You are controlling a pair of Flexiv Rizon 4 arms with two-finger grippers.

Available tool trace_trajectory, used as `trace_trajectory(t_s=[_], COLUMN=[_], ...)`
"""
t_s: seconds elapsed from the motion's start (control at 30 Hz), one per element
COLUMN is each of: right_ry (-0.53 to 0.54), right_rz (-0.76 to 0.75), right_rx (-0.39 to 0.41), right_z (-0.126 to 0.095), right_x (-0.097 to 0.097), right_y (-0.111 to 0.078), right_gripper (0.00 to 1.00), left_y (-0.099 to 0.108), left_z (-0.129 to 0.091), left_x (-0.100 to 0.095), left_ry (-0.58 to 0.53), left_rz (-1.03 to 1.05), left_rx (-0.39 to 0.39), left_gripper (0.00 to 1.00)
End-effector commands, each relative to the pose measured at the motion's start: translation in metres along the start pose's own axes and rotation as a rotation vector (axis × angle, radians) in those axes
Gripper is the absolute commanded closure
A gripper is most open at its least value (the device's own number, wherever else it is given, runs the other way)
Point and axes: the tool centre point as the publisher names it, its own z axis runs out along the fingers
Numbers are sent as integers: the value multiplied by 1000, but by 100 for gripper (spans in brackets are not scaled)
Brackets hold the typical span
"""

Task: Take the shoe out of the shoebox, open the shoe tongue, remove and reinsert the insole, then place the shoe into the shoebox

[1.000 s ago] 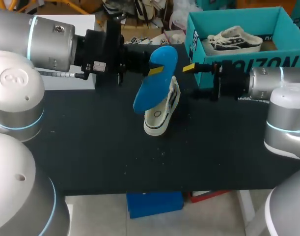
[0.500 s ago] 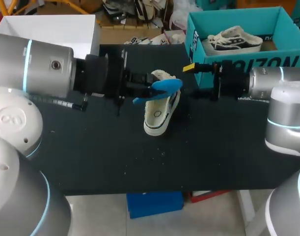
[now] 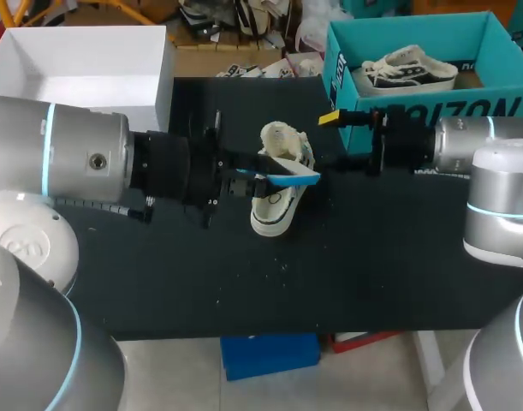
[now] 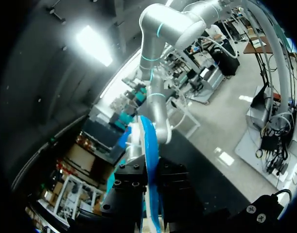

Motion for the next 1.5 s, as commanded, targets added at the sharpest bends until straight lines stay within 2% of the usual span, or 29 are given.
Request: trace_trajectory(t_s=[0.03,0.53,0.6,0.67,0.87,0.9,1.07,1.17,1.2,1.5], right_ry=[-1,-1,-1,-1,-1,-1,-1,-1,-1,-1], right_rz=[0,0,0,0,0,0,0,0,0,0], right_rx=[-3,-3,-3,-3,-3,-3,-3,-3,-3,-3], right_z=[2,2,2,2,2,2,2,2,2,2], right_x=[0,0,0,0,0,0,0,0,0,0], right_y=[0,0,0,0,0,0,0,0,0,0], right_gripper=[0,0,0,0,0,0,0,0,0,0], left_y=[-1,-1,-17,-21,-5,1,27,43,53,53], left_z=[-4,-4,1,7,17,20,28,34,36,36], left_x=[40,40,45,58,96,103,121,129,132,132], left_ry=[-108,-108,-147,-169,-244,-264,-308,-315,-296,-296], left_rz=[169,169,339,448,548,550,601,605,549,549], left_rx=[-39,-39,-27,-32,-51,-35,-31,-11,-4,-4], left_gripper=[100,100,100,100,100,100,100,100,100,100])
